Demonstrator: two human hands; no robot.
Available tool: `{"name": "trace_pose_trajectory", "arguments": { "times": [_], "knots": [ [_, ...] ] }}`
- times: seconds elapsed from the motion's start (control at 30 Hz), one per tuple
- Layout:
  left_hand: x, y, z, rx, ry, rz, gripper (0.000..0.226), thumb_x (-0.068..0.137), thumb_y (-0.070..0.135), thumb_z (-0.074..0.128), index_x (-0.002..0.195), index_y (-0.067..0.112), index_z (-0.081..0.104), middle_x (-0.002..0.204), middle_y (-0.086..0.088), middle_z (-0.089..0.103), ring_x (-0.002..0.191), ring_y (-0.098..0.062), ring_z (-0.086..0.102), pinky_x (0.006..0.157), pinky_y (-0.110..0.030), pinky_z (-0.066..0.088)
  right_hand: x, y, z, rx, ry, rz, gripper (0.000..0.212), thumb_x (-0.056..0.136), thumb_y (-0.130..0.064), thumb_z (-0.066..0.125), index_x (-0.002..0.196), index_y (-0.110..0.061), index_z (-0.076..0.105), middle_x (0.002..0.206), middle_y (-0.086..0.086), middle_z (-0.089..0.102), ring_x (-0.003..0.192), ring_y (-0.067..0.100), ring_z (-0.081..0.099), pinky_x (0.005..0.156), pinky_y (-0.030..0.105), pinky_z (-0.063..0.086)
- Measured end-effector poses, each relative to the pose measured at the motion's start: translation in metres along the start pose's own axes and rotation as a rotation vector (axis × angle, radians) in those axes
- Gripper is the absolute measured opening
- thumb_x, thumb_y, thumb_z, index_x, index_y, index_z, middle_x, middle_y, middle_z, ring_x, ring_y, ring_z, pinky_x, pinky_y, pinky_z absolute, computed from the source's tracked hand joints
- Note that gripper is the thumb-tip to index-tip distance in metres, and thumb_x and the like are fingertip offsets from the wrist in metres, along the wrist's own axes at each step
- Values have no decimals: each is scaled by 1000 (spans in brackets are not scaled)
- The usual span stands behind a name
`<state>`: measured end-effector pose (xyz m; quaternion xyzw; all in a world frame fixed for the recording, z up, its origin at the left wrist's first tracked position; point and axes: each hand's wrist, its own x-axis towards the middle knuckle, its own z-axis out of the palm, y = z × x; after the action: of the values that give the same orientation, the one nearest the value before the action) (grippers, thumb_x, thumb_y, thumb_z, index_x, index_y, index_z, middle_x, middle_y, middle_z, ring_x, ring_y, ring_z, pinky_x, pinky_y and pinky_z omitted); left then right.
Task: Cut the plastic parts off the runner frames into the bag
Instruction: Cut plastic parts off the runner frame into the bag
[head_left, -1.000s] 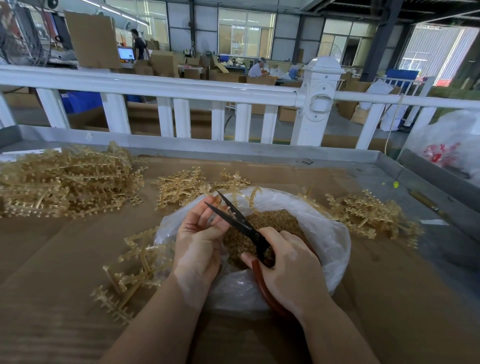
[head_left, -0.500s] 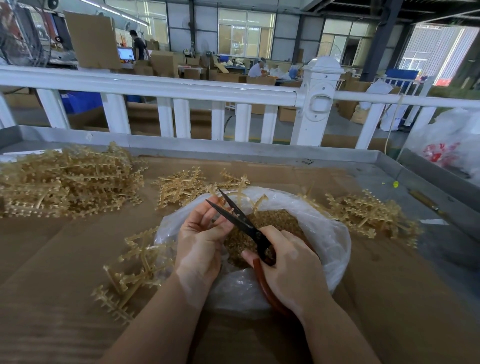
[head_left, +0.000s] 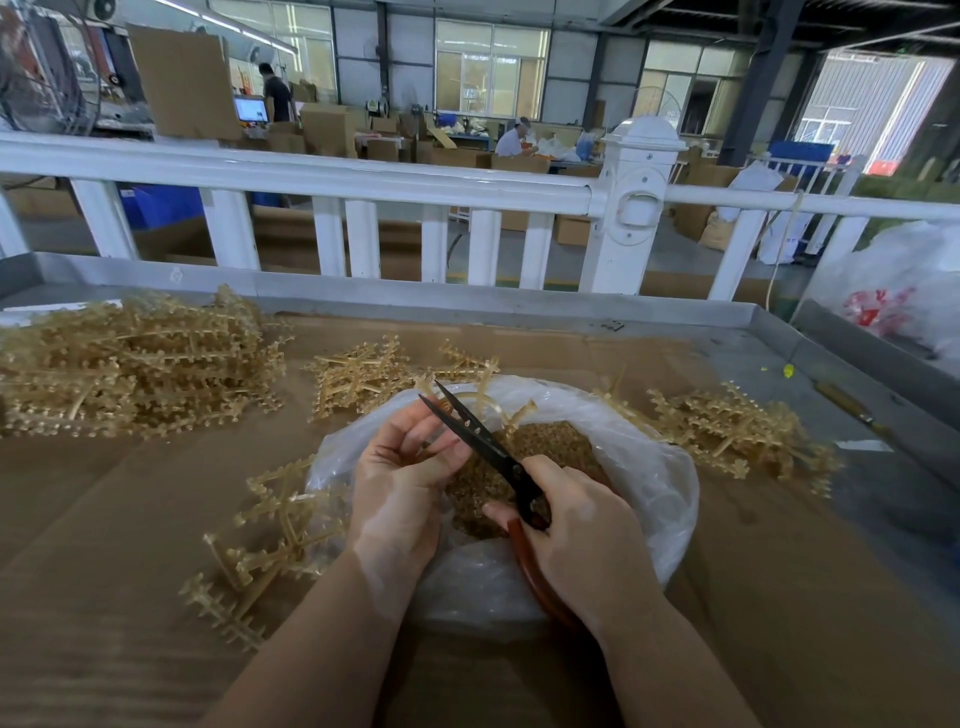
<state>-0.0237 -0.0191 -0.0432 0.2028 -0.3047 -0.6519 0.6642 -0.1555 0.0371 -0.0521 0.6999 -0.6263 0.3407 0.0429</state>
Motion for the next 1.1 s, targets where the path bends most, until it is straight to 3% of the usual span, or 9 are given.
{"name": "trace_pose_trajectory", "arguments": {
  "times": [0.1, 0.27, 0.47, 0.6, 0.77, 0.93, 1.1],
  "knots": [
    [0, 0, -1, 22, 20, 25, 45, 58, -24, 52, 86, 10, 51, 57, 7, 48, 55, -5, 54, 65, -19, 56, 0, 0, -1, -7, -11, -1, 33, 83, -55, 59, 98, -26, 62, 74, -7, 62, 68, 11, 58, 61, 20, 44],
    [-1, 0, -3, 10, 15, 42, 45, 58, -24, 54, 84, 12, 48, 61, 4, 46, 58, -8, 55, 68, -23, 57, 0, -1, -2, 3, -22, 6, 35, 82, -56, 60, 100, -26, 63, 77, -8, 64, 71, 10, 59, 62, 16, 39],
    [2, 1, -5, -21, 90, -17, 33, 74, -20, 53, 89, 9, 54, 71, -1, 70, 76, -15, 72, 62, -22, 57, 1, 0, -2, 5, -3, -4, 34, 83, -52, 63, 101, -23, 65, 78, -6, 67, 71, 12, 62, 63, 18, 42],
    [2, 1, -5, -24, 97, -24, 31, 73, -18, 53, 88, 9, 54, 65, 2, 68, 74, -14, 72, 62, -22, 57, 1, -1, -2, -10, -3, -10, 35, 83, -54, 61, 102, -24, 64, 77, -6, 66, 71, 12, 61, 62, 19, 42],
    [3, 3, -7, -69, 120, -72, 17, 67, 0, 62, 81, 9, 59, 75, -6, 70, 71, -14, 72, 57, -20, 56, 0, 0, -2, -24, 15, -23, 36, 81, -55, 63, 98, -23, 65, 72, -5, 65, 67, 13, 61, 59, 23, 45],
    [4, 1, -7, -84, 161, -100, 22, 66, -2, 60, 86, 7, 59, 82, -10, 64, 68, -14, 69, 58, -20, 57, -1, 0, 0, -42, 45, -33, 39, 81, -60, 55, 97, -26, 64, 71, -8, 63, 64, 10, 59, 56, 23, 47],
    [3, 2, -6, -49, 150, -122, 21, 74, -8, 56, 91, 5, 59, 78, -9, 70, 67, -14, 70, 61, -20, 57, 0, 1, 1, -70, 63, -31, 41, 81, -61, 49, 98, -26, 62, 75, -8, 61, 71, 12, 59, 61, 27, 52]
  ]
}}
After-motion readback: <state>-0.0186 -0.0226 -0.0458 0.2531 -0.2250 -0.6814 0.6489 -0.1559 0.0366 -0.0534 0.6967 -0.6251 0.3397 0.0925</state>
